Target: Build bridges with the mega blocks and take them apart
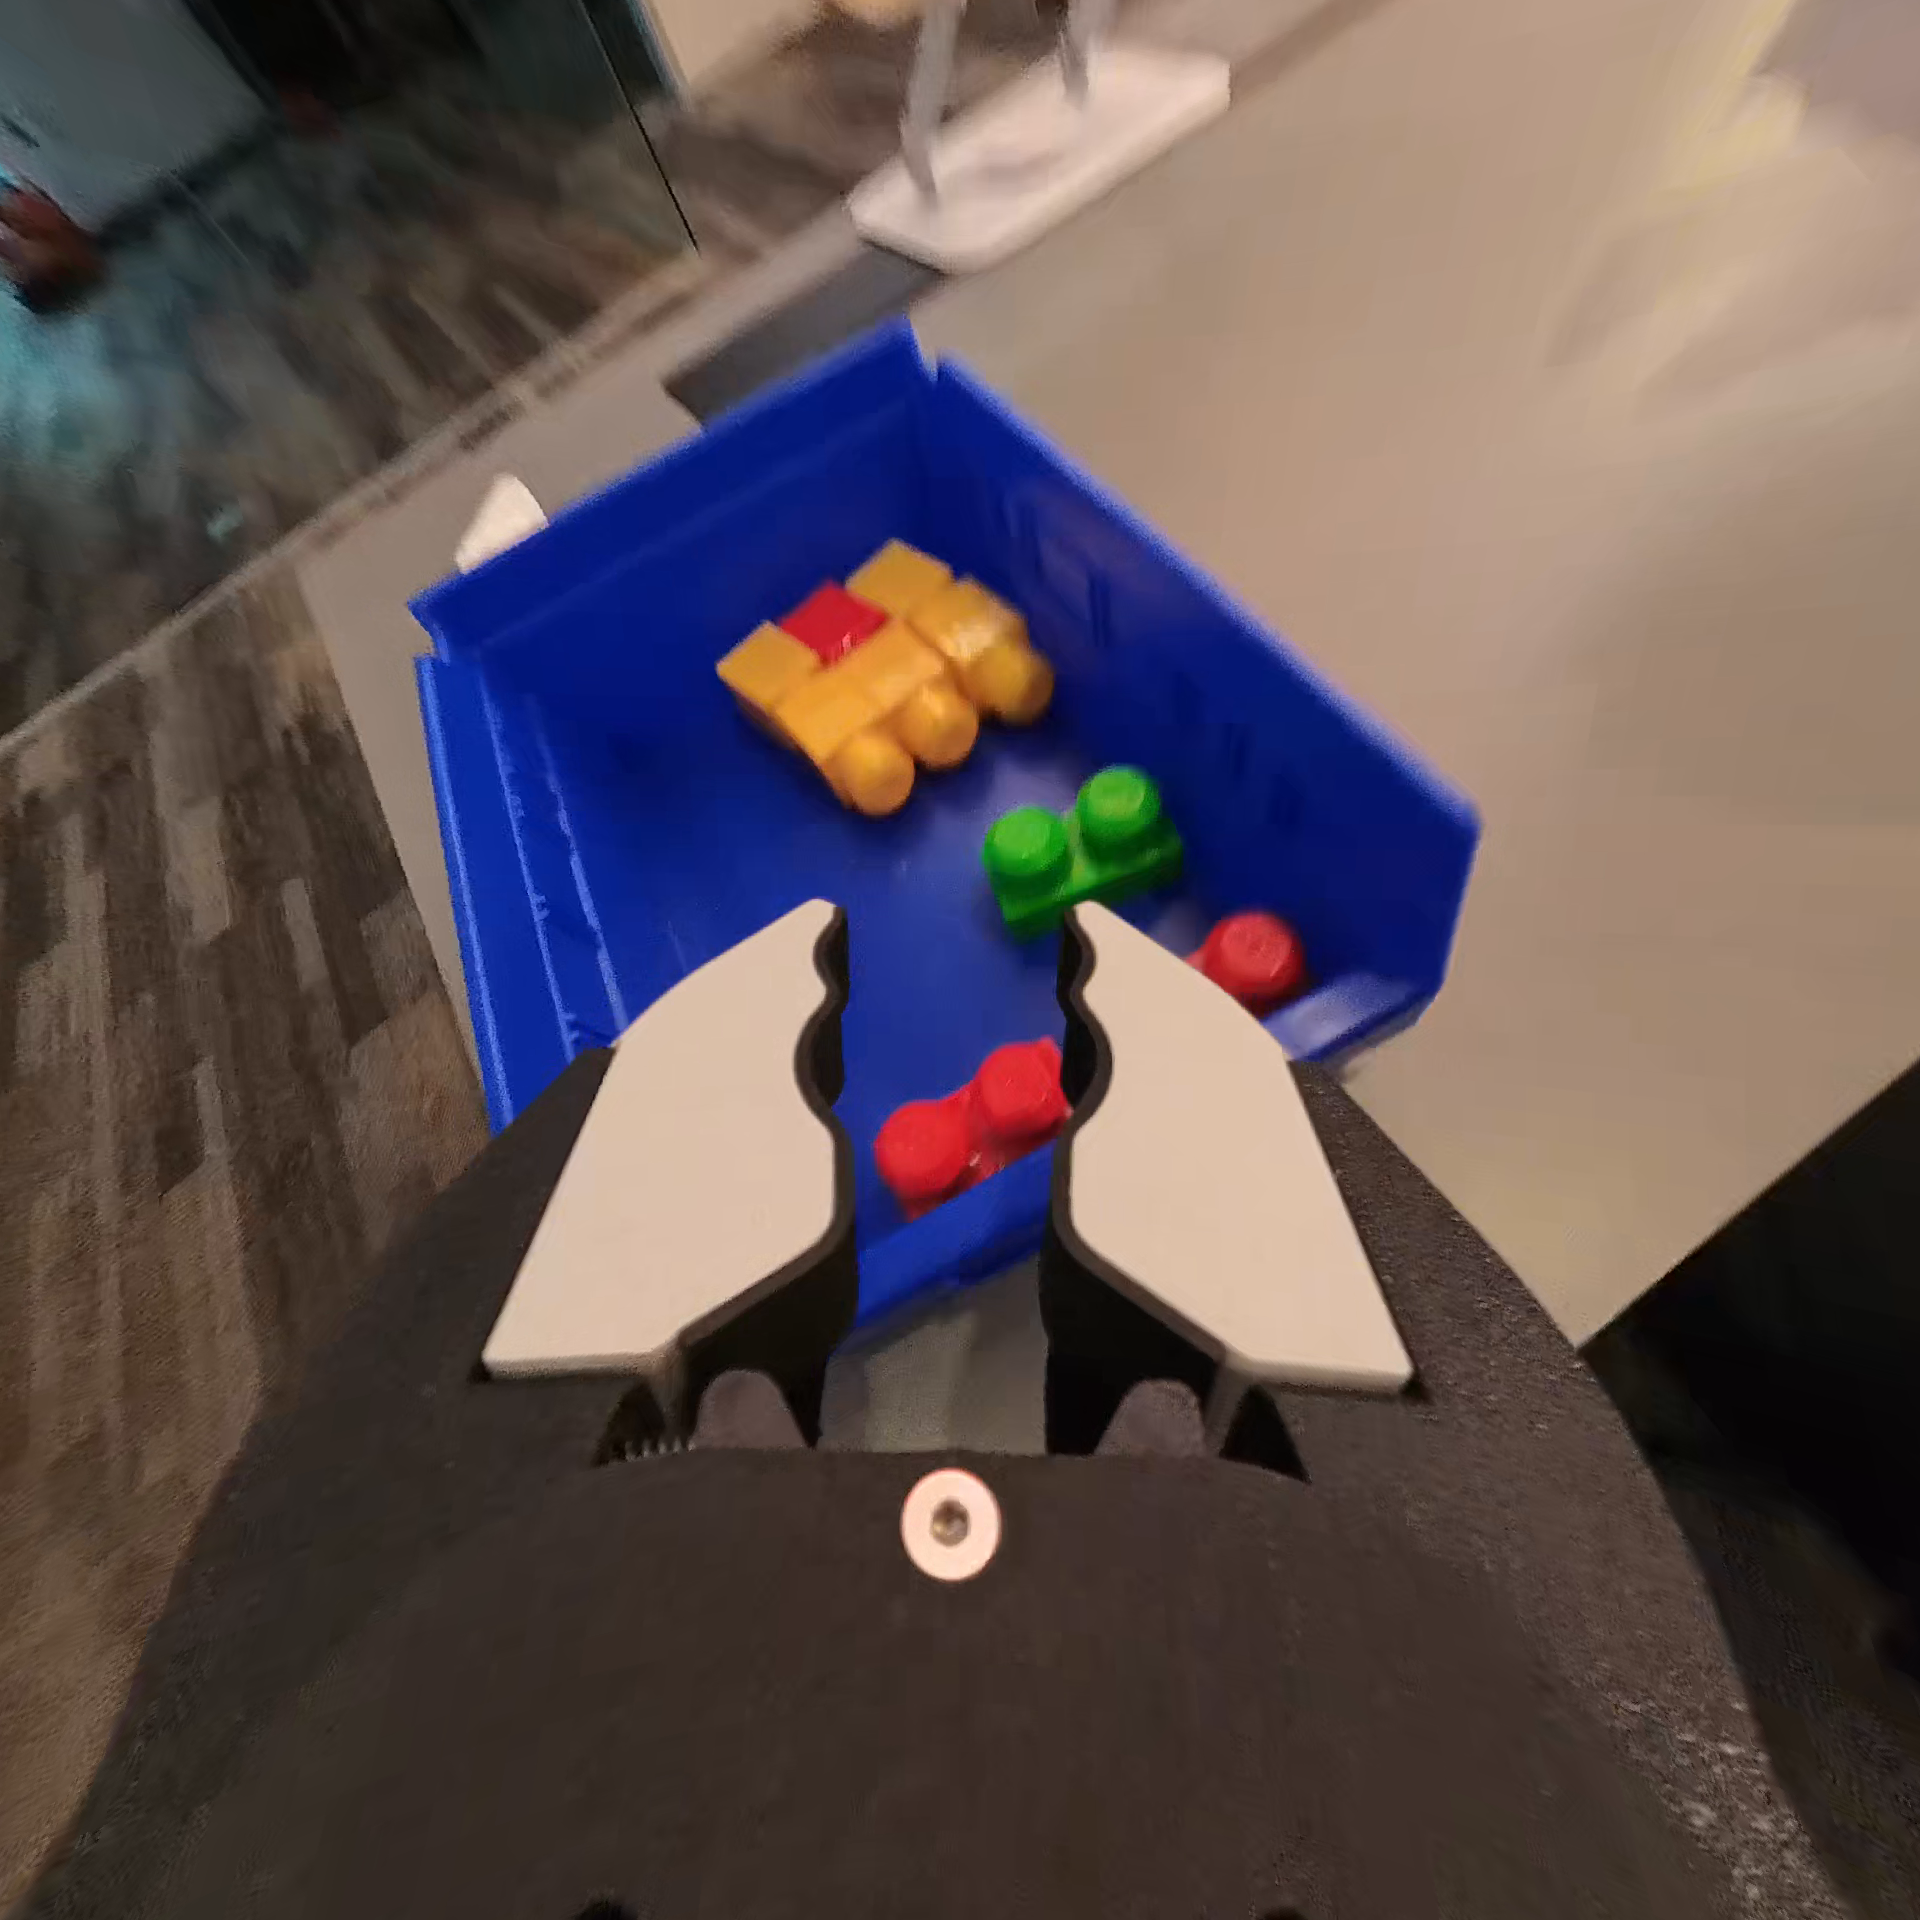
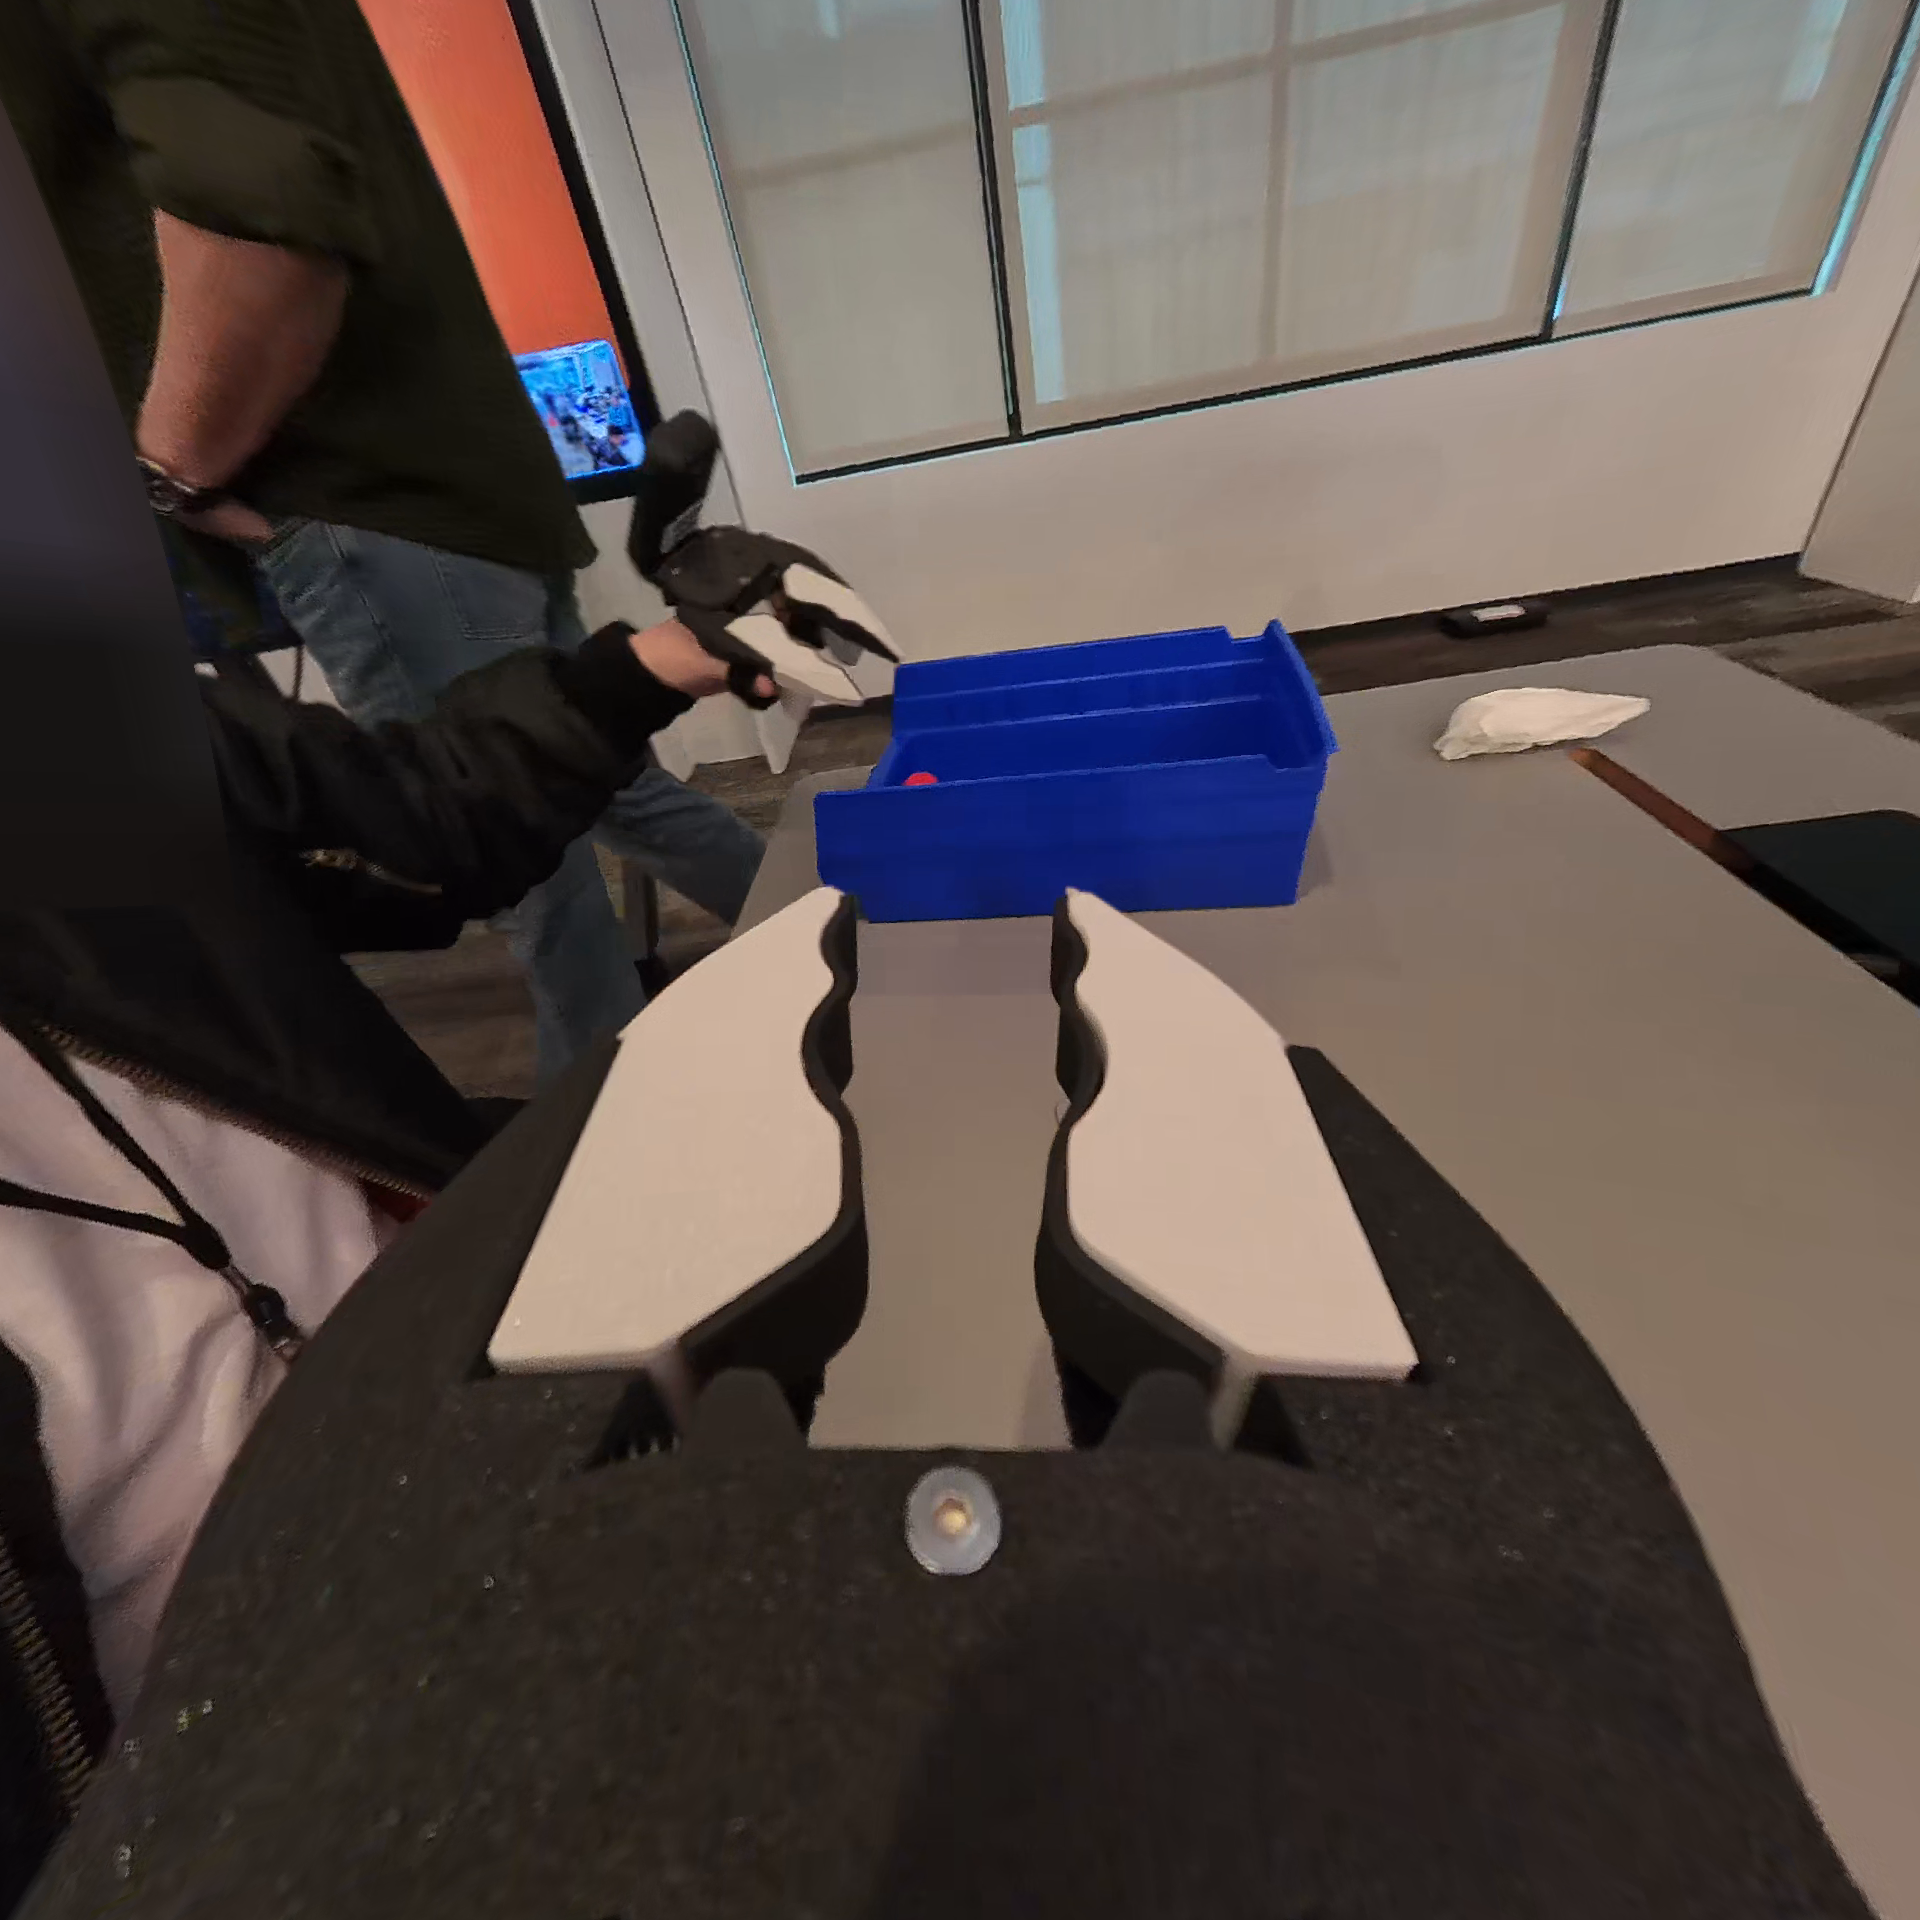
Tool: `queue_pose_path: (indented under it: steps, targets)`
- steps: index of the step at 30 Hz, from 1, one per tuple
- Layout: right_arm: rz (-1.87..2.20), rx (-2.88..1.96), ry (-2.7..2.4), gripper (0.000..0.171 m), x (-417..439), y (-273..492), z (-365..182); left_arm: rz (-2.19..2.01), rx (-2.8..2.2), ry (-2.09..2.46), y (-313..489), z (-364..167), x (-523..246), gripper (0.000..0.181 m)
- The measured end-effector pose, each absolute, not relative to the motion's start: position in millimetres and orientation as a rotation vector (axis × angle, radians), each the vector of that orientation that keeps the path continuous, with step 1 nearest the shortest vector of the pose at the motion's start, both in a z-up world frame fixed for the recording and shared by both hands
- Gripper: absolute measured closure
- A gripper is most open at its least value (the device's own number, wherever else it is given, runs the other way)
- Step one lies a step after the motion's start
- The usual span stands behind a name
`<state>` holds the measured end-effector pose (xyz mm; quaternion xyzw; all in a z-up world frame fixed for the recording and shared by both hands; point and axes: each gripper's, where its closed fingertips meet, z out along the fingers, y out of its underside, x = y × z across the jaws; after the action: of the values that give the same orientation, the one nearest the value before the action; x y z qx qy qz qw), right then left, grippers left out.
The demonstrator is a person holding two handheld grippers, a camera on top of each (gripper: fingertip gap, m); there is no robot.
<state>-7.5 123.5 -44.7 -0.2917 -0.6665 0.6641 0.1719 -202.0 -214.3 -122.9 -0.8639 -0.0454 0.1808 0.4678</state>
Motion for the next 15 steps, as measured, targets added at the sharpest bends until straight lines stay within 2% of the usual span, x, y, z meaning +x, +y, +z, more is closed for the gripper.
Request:
queue_pose_path:
  steps: [10, 15]
  targets:
    - [1.976, -0.899, -1.993, 0.139, -31.1, 92.8, -74.4, 0.183, -2.487, 0.337, -212.3, -159.2, -213.8, 0.149]
    - [1.972, -0.931, -2.016, 0.138, -36.3, 86.4, -84.7, 0.351, -2.494, 0.55, -172.6, -164.5, -233.0, 0.147]
